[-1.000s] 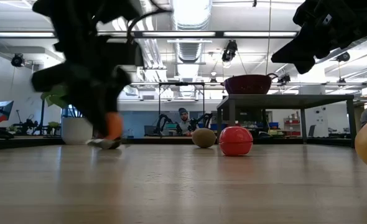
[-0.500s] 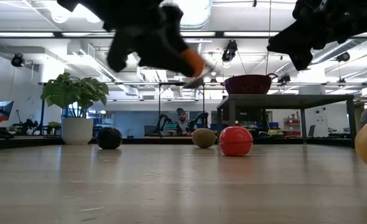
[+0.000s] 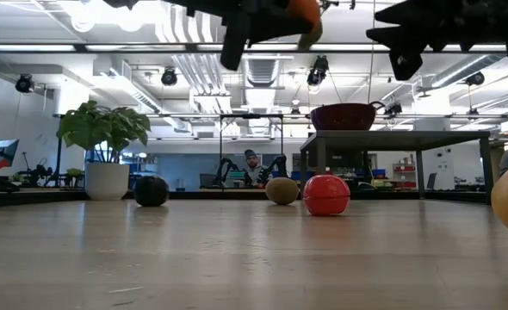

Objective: Pick & Place Fruit
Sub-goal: Put the tangerine into the violet strainer bowl on the shelf

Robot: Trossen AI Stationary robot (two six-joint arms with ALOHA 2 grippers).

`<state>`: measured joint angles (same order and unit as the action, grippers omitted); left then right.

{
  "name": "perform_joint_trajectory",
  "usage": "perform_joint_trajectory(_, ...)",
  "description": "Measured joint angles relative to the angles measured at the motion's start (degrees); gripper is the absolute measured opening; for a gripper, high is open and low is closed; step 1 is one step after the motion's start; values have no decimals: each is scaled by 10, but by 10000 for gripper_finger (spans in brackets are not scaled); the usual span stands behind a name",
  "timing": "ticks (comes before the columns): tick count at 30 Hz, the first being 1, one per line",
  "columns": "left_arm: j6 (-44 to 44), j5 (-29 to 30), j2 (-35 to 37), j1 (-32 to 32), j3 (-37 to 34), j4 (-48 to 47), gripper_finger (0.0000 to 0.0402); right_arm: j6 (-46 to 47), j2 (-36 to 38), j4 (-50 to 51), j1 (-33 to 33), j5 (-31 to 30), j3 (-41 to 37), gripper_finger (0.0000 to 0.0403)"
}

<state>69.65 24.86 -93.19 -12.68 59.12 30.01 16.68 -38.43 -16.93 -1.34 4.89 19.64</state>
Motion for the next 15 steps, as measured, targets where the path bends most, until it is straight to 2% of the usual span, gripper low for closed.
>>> perform_joint_trajectory(5, 3, -47, -10, 23, 24, 1, 149, -16, -17, -34, 10, 19, -1, 154)
perform_joint_trajectory(15, 46, -61, -81, 40, 99, 1, 149, -36, -36, -91, 15, 25, -1, 169)
